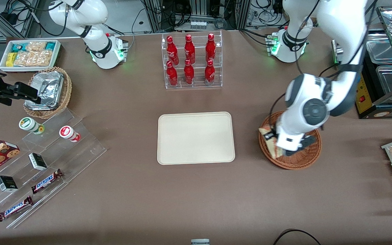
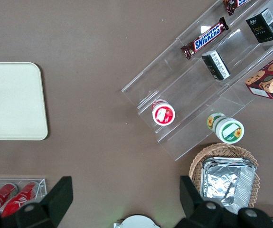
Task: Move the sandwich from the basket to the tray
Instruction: 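Lift the sandwich and carry it over the cream tray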
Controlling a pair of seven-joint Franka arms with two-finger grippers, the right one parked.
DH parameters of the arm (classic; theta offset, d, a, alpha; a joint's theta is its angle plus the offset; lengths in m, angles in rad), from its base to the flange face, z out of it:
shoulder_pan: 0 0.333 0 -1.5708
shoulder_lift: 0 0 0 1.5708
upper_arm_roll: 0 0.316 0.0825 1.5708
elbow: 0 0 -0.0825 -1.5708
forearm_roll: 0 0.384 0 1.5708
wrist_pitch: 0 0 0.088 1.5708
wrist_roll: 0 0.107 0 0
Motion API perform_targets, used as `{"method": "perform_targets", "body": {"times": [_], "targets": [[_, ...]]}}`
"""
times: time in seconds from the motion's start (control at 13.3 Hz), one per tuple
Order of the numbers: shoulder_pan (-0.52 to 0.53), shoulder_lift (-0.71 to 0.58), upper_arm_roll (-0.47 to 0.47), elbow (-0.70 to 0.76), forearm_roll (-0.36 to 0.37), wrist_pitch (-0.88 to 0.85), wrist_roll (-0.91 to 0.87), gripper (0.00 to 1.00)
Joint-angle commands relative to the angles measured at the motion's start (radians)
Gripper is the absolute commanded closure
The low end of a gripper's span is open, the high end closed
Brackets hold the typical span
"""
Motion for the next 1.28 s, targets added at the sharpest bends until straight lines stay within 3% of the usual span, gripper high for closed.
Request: {"method": "perform_targets", "body": {"times": [0.0,0.68,1.2], "targets": [[-0.06,0.094,-0.016,0.131,-0.018,-0.02,0.04,1.0],[-0.287,0.372,-0.059,0.435,-0.015,-0.02,-0.104,1.0],[-0.41,0.489,-0.053,0.531,-0.003,-0.011,-0.206,1.0]]}}
